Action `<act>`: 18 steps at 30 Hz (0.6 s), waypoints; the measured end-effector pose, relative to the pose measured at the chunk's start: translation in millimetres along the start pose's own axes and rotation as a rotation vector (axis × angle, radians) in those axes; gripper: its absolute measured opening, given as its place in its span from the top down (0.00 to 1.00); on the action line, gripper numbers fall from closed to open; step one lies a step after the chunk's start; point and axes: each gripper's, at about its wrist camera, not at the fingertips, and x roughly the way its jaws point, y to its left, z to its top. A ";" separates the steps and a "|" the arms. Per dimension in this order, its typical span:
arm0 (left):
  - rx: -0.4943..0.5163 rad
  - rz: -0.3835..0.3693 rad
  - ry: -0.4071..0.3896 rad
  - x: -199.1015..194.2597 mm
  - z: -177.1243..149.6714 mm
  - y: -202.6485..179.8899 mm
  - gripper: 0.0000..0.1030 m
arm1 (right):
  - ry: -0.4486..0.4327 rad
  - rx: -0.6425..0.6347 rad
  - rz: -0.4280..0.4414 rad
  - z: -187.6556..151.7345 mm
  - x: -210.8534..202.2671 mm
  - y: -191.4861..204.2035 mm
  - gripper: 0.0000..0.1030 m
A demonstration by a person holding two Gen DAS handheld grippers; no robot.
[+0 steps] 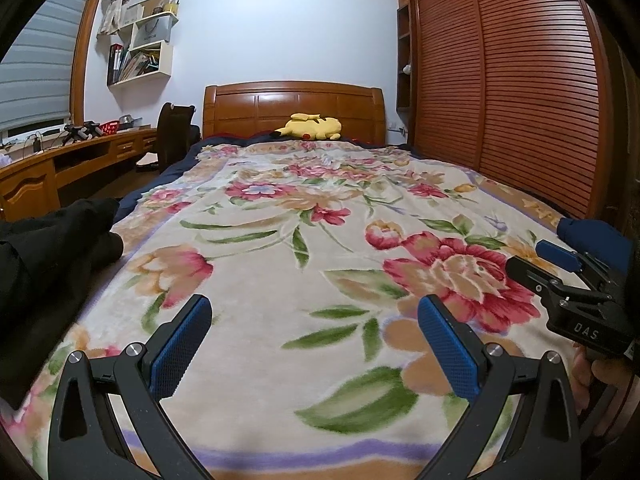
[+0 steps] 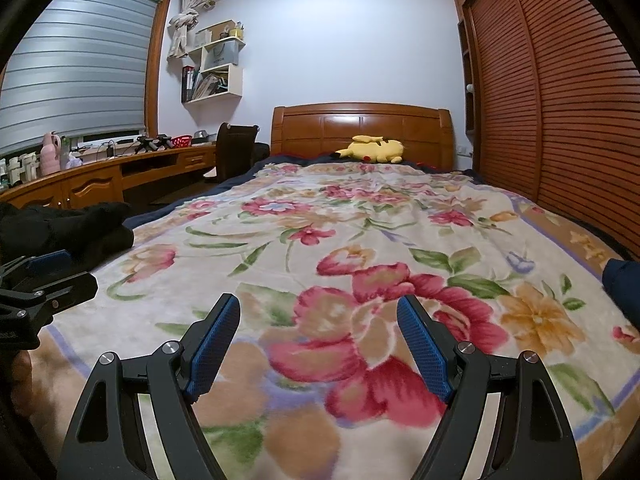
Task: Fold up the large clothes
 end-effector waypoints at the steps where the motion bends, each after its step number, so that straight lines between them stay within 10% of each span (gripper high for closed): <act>1: 0.002 0.001 -0.001 -0.4 -0.3 -0.3 0.00 | 0.000 -0.001 -0.001 -0.1 0.6 -0.2 0.20; 18: -0.001 -0.001 -0.002 -0.9 -1.3 -0.8 0.00 | -0.004 -0.005 -0.005 -2.3 3.6 -4.0 0.20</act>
